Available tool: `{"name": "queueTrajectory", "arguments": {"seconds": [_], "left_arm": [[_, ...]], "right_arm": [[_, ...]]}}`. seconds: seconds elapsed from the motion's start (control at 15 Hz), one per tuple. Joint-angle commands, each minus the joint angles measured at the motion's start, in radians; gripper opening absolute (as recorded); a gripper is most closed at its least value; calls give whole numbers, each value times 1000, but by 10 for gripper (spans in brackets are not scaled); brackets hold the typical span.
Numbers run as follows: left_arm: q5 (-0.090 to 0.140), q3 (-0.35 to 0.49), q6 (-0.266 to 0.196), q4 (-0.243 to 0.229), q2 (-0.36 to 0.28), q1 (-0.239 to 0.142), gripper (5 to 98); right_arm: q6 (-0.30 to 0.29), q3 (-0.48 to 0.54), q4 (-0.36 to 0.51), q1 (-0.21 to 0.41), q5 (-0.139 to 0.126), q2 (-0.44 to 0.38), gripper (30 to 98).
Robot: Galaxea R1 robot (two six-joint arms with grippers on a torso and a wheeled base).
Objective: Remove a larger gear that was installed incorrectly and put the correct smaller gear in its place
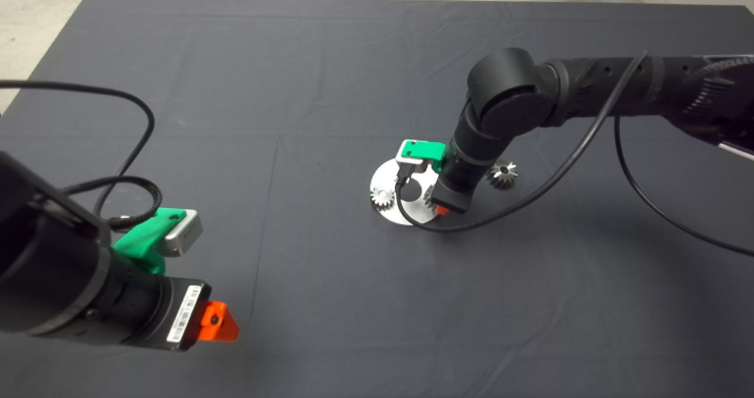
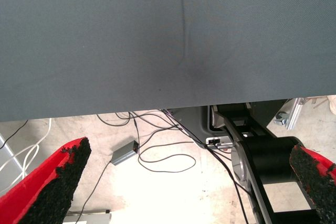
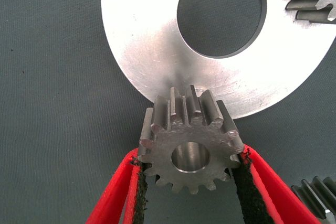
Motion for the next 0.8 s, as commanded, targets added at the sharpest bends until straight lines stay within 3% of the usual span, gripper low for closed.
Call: {"name": "queueTrajectory", "arguments": {"seconds": [0.0, 0.73], "left_arm": [[10, 12, -8, -17, -1, -5, 979], [9, 12, -8, -17, -2, -5, 979]], "right_arm": [[-14, -8, -30, 20, -127, -3, 387], [-14, -29, -76, 18, -127, -2, 387]]}}
